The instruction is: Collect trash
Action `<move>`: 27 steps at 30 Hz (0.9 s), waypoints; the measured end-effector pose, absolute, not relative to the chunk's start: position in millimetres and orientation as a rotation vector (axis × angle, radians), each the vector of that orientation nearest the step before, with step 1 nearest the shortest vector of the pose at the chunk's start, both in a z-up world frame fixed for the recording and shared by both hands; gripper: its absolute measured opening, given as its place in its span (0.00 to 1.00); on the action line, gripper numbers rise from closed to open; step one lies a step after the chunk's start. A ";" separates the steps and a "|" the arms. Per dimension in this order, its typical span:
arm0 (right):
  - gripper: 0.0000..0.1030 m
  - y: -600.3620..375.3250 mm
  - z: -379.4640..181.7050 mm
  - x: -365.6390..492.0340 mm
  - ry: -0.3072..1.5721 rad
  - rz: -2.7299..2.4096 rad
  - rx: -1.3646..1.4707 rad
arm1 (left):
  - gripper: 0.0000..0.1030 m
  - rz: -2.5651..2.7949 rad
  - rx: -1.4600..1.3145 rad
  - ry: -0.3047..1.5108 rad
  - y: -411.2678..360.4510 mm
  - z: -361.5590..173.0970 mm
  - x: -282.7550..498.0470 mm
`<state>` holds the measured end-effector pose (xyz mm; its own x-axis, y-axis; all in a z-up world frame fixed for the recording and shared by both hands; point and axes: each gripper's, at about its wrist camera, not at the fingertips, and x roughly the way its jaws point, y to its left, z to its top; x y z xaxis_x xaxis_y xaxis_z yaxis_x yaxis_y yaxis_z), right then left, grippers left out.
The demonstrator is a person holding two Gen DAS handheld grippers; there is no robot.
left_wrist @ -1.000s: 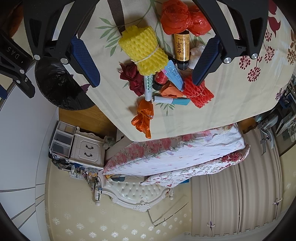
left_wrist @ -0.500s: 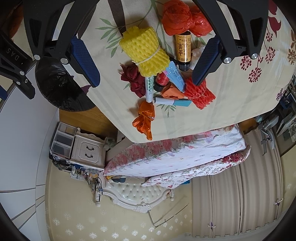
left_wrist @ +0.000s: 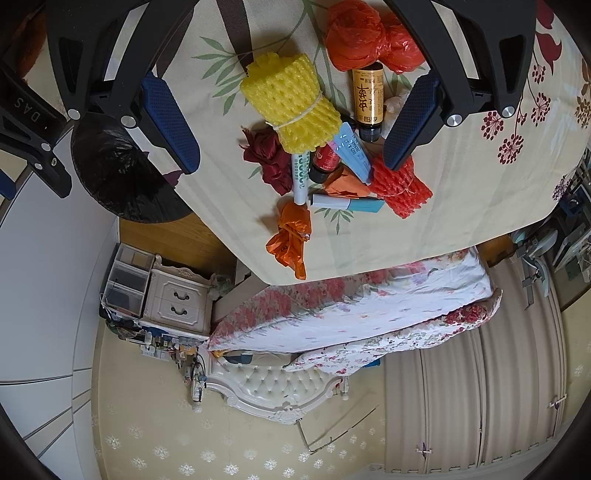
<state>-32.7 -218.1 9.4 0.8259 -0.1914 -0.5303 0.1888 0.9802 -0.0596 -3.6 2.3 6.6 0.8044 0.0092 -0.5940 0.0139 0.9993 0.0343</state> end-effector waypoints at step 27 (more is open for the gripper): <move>0.96 -221.4 4.1 -32.1 0.573 -0.204 -0.004 | 0.94 -0.005 0.038 0.639 -2.4 3.3 -4.6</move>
<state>-32.1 -221.4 4.1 0.8208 -0.1927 -0.5377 0.1904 0.9798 -0.0606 -4.6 -2.4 3.3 0.8026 0.0071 -0.5965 0.0162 0.9993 0.0336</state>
